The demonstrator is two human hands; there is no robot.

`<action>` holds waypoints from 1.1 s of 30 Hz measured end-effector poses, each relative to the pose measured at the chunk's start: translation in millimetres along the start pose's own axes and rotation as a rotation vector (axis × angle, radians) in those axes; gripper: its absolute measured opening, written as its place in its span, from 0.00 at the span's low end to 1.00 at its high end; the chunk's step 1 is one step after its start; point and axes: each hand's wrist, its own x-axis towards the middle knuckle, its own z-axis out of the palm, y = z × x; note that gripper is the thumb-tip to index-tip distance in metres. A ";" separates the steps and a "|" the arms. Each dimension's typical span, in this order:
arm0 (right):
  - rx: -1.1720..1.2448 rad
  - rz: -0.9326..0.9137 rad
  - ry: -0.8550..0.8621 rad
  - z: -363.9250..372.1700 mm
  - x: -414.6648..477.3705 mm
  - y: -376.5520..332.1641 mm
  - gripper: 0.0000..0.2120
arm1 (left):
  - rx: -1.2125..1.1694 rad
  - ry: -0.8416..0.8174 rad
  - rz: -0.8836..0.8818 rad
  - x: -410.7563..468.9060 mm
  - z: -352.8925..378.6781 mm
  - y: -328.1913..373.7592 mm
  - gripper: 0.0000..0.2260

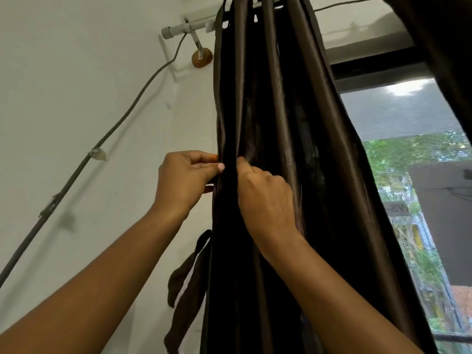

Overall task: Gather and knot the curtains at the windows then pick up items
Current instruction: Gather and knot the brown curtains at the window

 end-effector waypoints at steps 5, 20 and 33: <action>0.163 -0.013 -0.030 3.6 -2.8 -3.7 0.19 | -0.016 0.020 -0.009 -1.4 10.2 12.5 0.04; 0.042 0.199 0.096 -36.0 -1.9 48.7 0.30 | 0.287 -0.120 -0.067 10.0 21.2 17.2 0.02; 0.621 0.303 -0.043 -20.7 -44.3 25.7 0.20 | 0.211 -0.117 -0.069 -40.8 23.3 -9.8 0.04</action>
